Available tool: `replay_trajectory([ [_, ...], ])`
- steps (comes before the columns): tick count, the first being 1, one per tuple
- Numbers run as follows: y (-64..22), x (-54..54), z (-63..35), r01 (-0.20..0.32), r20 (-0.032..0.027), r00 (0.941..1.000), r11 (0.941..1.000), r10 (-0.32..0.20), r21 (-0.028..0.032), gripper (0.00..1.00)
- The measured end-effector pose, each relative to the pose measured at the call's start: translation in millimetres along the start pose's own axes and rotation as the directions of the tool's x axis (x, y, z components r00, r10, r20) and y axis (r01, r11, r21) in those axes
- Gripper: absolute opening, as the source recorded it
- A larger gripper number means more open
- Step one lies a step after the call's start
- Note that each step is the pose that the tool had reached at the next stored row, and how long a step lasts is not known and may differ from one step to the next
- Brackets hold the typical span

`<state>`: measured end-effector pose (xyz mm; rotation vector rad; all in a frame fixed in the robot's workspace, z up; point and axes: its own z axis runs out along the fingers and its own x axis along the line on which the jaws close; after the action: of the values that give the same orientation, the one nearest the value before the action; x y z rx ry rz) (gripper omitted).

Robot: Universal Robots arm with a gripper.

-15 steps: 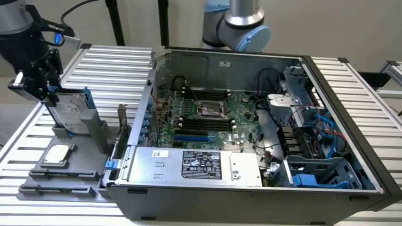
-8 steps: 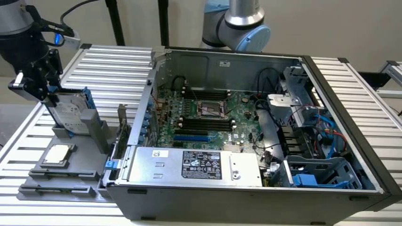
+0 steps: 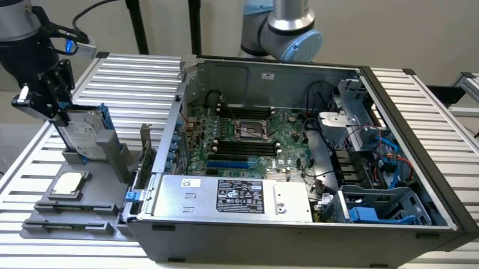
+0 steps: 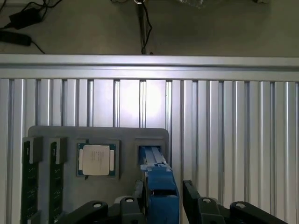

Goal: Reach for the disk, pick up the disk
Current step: 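Pick up the disk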

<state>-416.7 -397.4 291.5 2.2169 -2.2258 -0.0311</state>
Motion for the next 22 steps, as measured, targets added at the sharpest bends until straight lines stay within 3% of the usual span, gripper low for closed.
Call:
replay_trajectory([
  [2, 0.0, -0.2, 0.0, 0.0, -0.0006, 1.0, 1.0, 0.0, 0.0, 0.34],
  [22, 0.0, 2.8, 0.0, -0.003, -0.0021, 1.0, 1.0, 0.003, -0.0016, 0.33],
])
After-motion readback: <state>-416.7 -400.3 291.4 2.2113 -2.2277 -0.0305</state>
